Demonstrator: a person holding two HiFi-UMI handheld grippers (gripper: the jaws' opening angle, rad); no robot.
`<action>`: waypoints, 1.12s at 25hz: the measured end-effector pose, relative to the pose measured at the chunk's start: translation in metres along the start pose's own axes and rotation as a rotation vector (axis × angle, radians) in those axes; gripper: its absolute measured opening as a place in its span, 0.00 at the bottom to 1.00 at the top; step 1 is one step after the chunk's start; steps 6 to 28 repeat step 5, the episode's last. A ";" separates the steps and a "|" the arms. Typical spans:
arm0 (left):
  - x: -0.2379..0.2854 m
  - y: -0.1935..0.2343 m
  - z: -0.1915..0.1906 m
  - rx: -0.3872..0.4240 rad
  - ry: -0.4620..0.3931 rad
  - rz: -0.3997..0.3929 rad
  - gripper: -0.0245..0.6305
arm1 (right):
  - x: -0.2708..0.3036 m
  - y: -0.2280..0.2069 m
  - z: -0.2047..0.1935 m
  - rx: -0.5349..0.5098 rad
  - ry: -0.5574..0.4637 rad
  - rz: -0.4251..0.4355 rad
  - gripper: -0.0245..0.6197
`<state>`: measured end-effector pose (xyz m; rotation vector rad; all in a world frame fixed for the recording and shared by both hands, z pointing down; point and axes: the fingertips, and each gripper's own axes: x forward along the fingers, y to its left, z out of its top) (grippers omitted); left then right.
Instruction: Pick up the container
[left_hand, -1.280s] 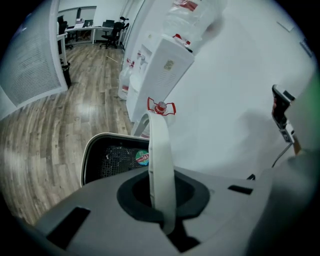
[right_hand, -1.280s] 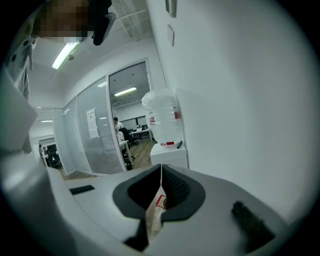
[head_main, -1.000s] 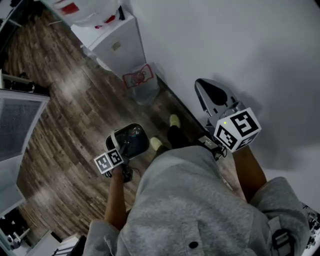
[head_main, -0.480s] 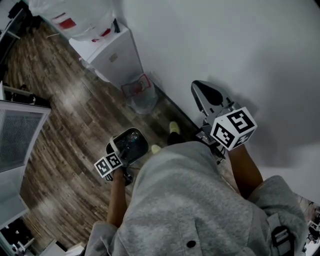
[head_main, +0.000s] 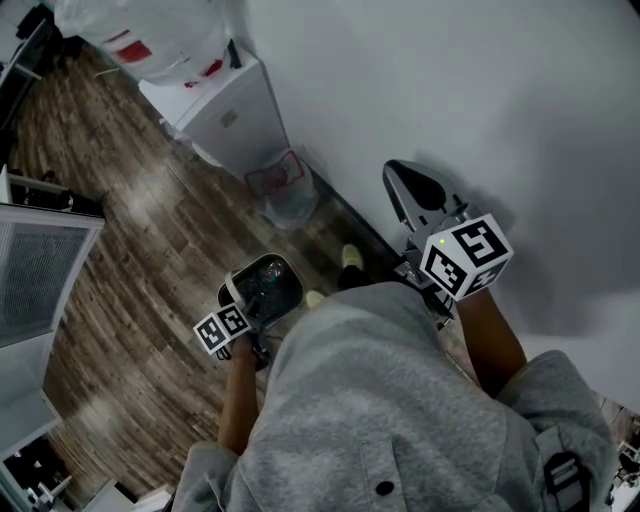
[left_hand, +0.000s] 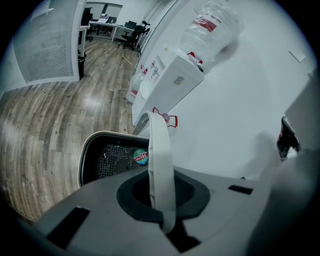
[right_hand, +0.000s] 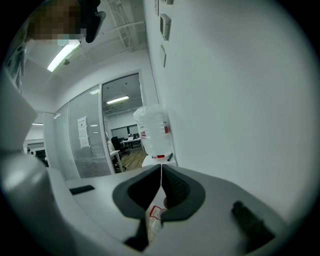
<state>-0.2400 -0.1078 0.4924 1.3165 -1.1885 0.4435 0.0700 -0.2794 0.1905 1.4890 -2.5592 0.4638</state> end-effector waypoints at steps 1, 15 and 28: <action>0.000 -0.001 0.000 -0.001 0.001 0.000 0.06 | 0.001 0.000 0.000 0.000 0.002 0.001 0.08; 0.002 -0.001 0.003 0.000 0.006 0.003 0.06 | 0.005 0.000 -0.003 0.007 0.007 0.002 0.08; 0.002 -0.001 0.003 0.000 0.006 0.003 0.06 | 0.005 0.000 -0.003 0.007 0.007 0.002 0.08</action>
